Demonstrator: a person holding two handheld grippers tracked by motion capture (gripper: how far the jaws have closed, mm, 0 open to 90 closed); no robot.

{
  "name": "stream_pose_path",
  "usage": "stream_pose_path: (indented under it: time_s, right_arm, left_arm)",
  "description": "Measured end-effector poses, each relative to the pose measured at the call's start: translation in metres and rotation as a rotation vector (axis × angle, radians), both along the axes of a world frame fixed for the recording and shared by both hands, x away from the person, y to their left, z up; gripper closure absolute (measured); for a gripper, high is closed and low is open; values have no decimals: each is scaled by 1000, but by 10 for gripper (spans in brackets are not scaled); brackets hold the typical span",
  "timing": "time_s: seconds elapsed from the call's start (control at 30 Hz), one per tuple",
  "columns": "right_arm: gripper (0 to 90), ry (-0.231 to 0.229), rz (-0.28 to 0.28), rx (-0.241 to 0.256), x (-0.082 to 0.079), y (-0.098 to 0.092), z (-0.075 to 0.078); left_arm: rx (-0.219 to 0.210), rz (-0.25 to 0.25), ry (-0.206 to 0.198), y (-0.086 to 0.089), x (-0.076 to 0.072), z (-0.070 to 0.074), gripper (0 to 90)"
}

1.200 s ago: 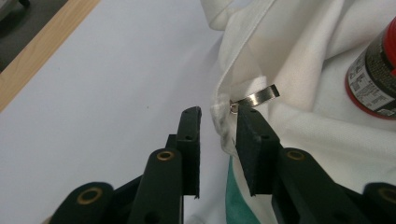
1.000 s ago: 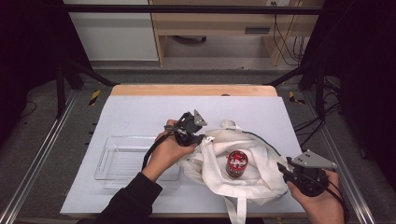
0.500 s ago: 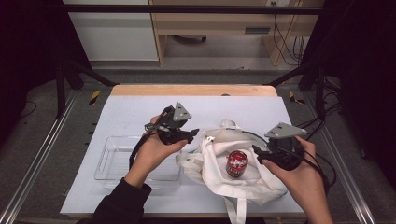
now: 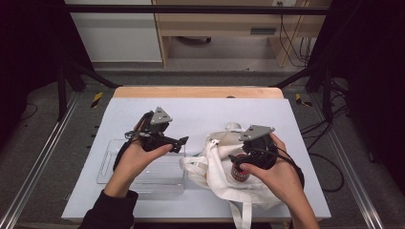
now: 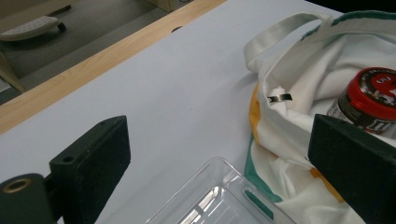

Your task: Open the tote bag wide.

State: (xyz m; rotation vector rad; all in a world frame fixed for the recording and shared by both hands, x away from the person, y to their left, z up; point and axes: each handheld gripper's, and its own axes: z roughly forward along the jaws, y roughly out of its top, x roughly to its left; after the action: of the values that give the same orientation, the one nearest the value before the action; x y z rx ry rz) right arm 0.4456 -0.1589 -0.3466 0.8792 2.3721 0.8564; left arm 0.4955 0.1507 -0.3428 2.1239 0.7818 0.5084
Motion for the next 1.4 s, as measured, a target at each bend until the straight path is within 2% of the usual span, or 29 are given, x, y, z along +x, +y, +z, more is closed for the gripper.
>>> stream_pose_path:
  time_s: [0.1, 0.13, 0.2, 0.33, 0.43, 0.6, 0.9, 1.17, 1.4]
  right_arm:
    - [141, 15, 3, 11, 0, -3, -4]
    - [143, 23, -2, -4, 1, -4, -5]
    - [156, 29, -9, -28, 2, -4, -9]
    - [158, 50, -1, -28, 6, -8, -18]
    - [158, 63, 2, -28, 8, -11, -22]
    - [175, 77, 5, -22, 12, -15, -29]
    - [169, 139, 13, -28, 17, -9, -46]
    - [152, 171, 47, -77, 18, -7, -56]
    - [147, 181, 64, -90, 19, -9, -62]
  left_arm:
    - [-15, 22, 0, 10, -4, 0, 53]
    - [-17, 23, 2, 12, -5, 0, 51]
    - [-4, 21, 11, 20, -7, -2, 48]
    - [12, 51, 20, 33, -8, -7, 47]
    - [2, 69, 28, 41, -8, -8, 47]
    - [-5, 72, 30, 45, -7, -7, 48]
    - [-8, 78, 32, 50, -7, -7, 50]
    - [5, 68, 34, 49, -7, -9, 47]
    - [10, 68, 39, 50, -6, -10, 46]
